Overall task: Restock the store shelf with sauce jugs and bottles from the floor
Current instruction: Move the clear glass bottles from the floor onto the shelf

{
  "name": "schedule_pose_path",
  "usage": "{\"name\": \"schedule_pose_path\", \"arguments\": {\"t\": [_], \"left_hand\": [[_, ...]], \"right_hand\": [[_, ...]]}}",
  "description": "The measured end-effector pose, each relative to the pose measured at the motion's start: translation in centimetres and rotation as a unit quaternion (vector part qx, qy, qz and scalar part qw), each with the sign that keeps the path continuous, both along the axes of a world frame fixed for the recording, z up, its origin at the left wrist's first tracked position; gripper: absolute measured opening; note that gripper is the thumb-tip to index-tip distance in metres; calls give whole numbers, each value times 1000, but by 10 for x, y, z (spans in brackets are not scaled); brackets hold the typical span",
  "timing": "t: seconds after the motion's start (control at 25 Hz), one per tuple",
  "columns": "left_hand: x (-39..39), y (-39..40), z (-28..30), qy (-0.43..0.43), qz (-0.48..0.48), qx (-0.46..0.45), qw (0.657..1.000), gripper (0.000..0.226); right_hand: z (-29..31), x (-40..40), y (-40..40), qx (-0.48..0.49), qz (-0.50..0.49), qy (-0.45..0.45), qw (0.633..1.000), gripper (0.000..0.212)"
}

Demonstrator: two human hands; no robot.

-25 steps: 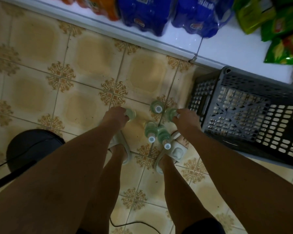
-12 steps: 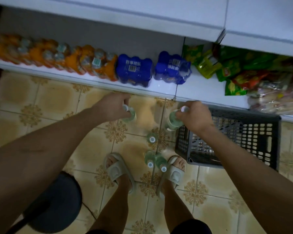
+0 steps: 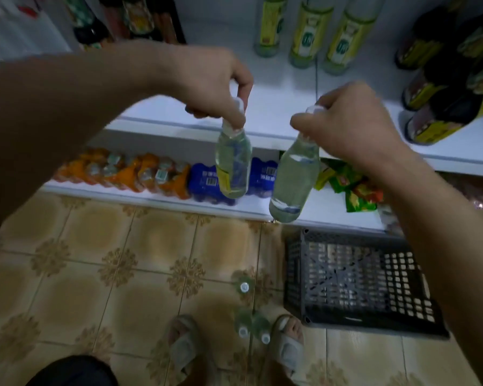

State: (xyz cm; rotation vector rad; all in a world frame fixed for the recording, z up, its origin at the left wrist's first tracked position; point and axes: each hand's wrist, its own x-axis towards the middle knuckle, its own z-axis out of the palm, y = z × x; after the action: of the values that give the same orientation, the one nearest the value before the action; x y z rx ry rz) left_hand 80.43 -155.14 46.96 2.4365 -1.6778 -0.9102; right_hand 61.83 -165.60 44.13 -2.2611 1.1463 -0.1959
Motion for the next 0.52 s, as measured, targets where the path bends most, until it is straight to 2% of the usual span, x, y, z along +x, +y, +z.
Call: {"name": "schedule_pose_path", "arguments": {"t": [0.12,0.24,0.44,0.52], "left_hand": [[7,-21,48,-17,17,-72,997,14],[22,-39,74,8,46,-121,992,13],[39,-68,85,-18,61,-154,986,10],[45,-75,81,-31,75,-171,982,16]], "right_hand": [[51,17,-20,-40,-9,-58,997,39],[84,38,-43,-103,7,-94,990,36],[96,74,-70,-152,33,-70,985,32],[92,84,-81,-159,33,-88,983,30]]}}
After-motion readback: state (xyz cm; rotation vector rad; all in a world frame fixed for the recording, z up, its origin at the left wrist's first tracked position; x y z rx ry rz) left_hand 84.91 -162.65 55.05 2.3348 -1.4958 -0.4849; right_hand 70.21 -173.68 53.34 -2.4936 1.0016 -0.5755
